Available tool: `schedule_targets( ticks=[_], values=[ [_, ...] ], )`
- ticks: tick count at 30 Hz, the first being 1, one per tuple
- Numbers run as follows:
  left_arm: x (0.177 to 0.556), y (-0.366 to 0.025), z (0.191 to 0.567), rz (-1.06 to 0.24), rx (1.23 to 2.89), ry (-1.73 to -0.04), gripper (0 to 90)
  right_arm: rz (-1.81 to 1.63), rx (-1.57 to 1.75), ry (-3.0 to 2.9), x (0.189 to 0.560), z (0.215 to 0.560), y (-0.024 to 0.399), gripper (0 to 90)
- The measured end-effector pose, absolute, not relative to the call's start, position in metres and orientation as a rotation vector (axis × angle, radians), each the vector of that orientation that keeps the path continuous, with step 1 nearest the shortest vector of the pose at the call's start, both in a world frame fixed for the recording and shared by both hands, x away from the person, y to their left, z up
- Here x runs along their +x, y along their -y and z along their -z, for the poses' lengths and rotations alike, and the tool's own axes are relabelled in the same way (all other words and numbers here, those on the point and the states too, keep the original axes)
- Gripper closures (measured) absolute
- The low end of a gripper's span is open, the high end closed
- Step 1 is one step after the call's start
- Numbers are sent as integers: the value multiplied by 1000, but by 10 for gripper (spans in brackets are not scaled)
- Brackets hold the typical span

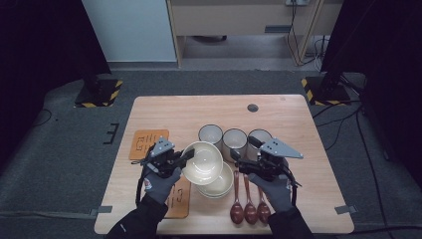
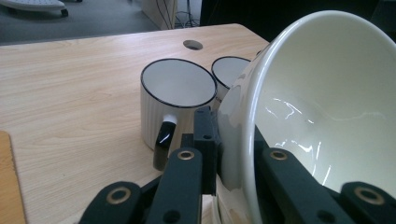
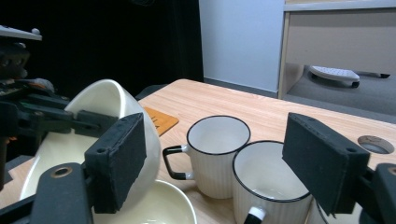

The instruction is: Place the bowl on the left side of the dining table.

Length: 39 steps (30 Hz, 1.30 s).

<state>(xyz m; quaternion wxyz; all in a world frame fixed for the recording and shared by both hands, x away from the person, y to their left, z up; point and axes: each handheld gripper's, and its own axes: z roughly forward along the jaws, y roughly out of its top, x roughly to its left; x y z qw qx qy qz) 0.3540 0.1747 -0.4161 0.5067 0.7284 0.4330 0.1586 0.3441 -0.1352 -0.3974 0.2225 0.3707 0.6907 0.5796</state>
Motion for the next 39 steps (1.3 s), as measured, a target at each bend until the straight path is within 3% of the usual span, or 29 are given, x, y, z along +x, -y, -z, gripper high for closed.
schedule_targets(
  ticks=[39],
  values=[
    [362,-228,396,-454,1608,-1126,812,-1356,1176,-1830,369,425,209,166]
  ],
)
